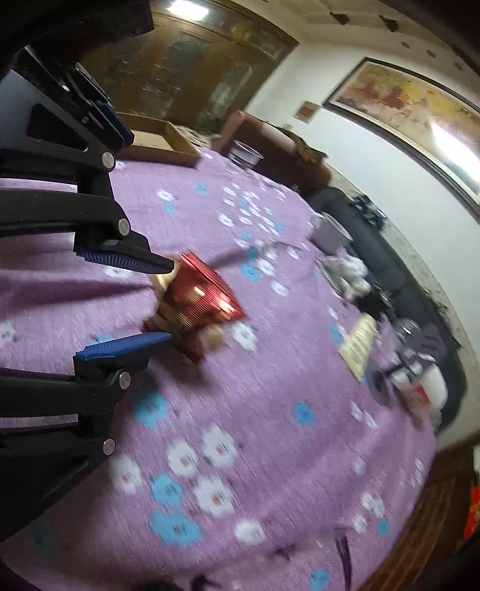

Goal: Organize snacks
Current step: 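Move both grippers back over the yellow cake packet and red foil packet, then grasp the yellow cake packet with the left gripper while the right grasps the red foil packet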

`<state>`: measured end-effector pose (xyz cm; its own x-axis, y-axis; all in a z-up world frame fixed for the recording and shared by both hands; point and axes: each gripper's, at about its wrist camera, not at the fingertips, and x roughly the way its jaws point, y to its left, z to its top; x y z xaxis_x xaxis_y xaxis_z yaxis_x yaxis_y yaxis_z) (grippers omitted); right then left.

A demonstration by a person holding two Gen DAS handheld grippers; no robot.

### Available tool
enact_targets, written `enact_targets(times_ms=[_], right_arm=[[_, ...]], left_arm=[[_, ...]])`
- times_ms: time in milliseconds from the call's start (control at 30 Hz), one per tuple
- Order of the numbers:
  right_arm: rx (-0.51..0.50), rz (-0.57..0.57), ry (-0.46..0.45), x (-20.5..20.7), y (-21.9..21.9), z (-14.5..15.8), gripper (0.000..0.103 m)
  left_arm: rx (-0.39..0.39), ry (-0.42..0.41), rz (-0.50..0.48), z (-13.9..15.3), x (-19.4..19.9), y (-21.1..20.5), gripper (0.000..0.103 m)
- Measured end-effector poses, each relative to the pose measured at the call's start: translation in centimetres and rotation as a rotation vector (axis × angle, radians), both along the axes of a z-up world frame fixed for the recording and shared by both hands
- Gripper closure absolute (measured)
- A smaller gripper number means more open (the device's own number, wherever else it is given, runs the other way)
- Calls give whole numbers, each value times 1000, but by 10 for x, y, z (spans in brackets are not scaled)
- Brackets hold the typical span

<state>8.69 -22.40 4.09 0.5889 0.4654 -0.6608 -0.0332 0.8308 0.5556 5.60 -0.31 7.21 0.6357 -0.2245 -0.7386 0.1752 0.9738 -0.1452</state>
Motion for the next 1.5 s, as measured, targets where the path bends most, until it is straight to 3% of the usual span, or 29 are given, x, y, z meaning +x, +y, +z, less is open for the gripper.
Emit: enact_targets(times_ms=[33, 100, 367, 633, 767, 867, 900, 933, 1033, 1167, 1300, 1467, 1500], right_arm=[[12, -26, 7, 1, -7, -1, 66], [51, -67, 28, 2, -19, -6, 65], [117, -181, 20, -1, -51, -5, 65], [159, -205, 20, -2, -58, -3, 65], [159, -194, 25, -1, -57, -4, 65], [154, -189, 30, -1, -56, -5, 65], [150, -186, 32, 0, -55, -5, 65], [145, -183, 35, 1, -54, -6, 65], [141, -176, 45, 1, -52, -7, 65], [117, -164, 64, 2, -47, -9, 64], [95, -132, 102, 6, -39, -16, 61], [71, -72, 121, 8, -23, -22, 62], [68, -55, 117, 8, -20, -23, 68]], left_arm=[[9, -1, -2, 0, 5, -5, 44], [47, -5, -24, -3, 20, -20, 40], [236, -18, -168, -28, 46, -69, 40], [428, -35, -281, -51, 57, -103, 39], [520, -65, -329, -60, 61, -120, 24], [497, -92, -328, -60, 64, -122, 24], [473, -86, -317, -60, 66, -120, 29], [441, -80, -305, -59, 67, -118, 45], [375, -62, -263, -62, 68, -111, 74], [381, -69, -213, -62, 63, -106, 80], [329, -38, -158, -56, 62, -95, 98], [352, -39, -129, -58, 56, -88, 98], [349, -36, -124, -57, 55, -86, 98]])
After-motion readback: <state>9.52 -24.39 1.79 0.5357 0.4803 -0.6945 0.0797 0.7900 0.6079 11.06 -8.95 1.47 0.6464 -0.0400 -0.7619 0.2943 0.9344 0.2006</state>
